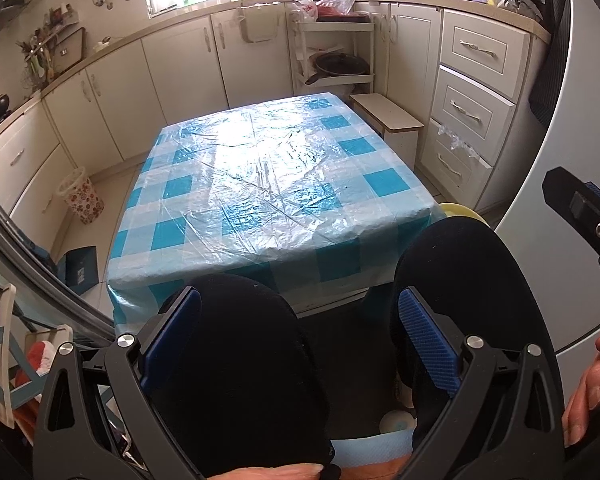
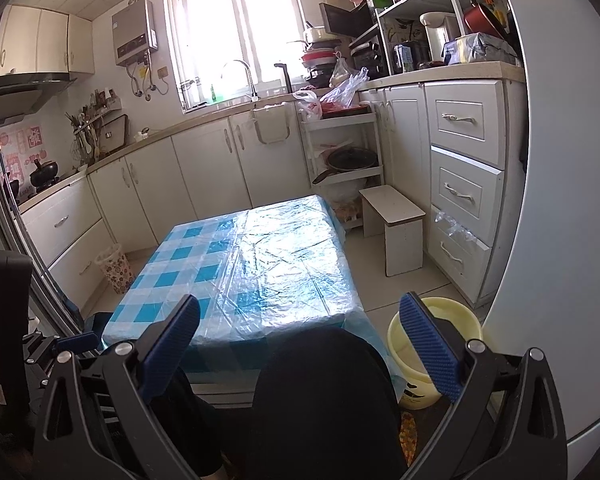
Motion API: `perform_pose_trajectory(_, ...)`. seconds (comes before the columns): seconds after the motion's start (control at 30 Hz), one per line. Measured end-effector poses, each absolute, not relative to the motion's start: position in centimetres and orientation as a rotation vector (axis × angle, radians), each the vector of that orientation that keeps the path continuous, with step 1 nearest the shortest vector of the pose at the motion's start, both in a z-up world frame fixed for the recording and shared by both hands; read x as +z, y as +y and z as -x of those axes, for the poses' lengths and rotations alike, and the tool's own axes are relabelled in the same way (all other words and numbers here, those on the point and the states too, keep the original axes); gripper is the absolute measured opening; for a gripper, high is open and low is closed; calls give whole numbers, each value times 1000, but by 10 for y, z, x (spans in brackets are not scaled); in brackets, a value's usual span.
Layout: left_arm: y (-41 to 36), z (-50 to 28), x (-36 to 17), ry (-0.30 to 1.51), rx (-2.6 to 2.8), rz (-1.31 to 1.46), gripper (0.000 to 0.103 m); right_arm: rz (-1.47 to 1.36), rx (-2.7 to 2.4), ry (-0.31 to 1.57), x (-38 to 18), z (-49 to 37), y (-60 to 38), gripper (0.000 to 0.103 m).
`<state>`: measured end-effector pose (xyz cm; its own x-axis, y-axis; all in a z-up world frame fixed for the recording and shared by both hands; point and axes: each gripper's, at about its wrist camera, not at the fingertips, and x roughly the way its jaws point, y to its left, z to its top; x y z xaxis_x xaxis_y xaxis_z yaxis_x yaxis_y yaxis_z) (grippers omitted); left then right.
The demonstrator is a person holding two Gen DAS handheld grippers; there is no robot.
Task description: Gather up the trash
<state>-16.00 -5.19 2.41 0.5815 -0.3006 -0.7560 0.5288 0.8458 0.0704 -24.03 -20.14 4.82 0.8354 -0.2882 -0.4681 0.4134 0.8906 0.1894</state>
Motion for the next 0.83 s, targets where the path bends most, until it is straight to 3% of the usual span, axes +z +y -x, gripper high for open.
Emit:
perform_pose_trajectory(0.27,-49,159,25,822,-495,-292,95,-283,-374,455,47,238,-198,96)
perform_pose_trajectory(0.53,-35,156,44,712,-432,-277,95,-264,-370,433,48,240,-192,96)
perform_pose_trajectory(0.83,-33,145,29,760,-449,-277,95,-211,-366,412,52,238,-180,96)
